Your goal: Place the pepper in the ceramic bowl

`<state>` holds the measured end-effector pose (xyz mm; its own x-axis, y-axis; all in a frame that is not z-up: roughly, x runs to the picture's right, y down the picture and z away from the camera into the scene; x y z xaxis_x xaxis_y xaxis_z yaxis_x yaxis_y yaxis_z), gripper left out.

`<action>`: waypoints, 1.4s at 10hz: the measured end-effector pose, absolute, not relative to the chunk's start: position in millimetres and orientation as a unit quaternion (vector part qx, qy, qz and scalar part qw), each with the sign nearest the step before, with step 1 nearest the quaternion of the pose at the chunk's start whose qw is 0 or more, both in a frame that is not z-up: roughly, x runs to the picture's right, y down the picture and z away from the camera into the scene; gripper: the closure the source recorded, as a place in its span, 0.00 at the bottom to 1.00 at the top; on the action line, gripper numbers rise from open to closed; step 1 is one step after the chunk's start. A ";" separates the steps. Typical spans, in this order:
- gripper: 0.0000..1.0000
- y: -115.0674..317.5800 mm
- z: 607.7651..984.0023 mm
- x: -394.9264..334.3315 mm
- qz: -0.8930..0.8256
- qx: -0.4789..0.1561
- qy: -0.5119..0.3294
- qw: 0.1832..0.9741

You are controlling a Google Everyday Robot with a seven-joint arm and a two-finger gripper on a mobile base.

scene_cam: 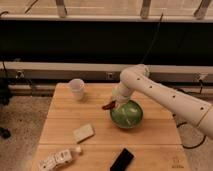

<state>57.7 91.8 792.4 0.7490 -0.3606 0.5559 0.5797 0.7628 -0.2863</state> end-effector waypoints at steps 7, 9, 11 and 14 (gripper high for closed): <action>1.00 93.9 792.4 71.6 -0.231 -0.218 -0.245 0.916; 1.00 94.8 791.9 74.4 -0.223 -0.216 -0.246 0.918; 1.00 95.9 792.1 79.0 -0.213 -0.215 -0.247 0.921; 1.00 97.4 792.2 84.5 -0.199 -0.214 -0.248 0.924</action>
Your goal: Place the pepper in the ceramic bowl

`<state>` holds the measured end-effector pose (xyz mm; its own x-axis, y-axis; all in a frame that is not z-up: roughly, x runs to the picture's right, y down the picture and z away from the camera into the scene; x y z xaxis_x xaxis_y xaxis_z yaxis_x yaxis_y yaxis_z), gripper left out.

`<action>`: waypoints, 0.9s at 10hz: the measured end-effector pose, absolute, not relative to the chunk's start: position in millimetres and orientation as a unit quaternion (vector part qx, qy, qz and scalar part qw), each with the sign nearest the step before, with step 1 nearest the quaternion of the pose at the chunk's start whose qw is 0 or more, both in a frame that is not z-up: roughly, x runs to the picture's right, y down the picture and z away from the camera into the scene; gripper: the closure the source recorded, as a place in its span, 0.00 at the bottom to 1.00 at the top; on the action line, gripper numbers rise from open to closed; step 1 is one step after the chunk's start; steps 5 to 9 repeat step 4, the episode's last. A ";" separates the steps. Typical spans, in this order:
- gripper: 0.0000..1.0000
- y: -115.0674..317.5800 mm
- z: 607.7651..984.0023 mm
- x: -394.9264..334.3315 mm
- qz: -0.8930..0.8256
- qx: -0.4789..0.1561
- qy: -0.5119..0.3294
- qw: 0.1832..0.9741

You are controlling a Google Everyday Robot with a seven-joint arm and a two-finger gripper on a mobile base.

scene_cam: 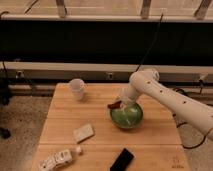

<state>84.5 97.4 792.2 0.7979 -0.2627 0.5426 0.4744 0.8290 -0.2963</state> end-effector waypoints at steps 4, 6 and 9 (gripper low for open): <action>1.00 98.7 794.1 91.8 -0.183 -0.212 -0.249 0.927; 1.00 98.7 794.1 91.8 -0.183 -0.212 -0.249 0.927; 1.00 98.7 794.1 91.8 -0.183 -0.212 -0.249 0.927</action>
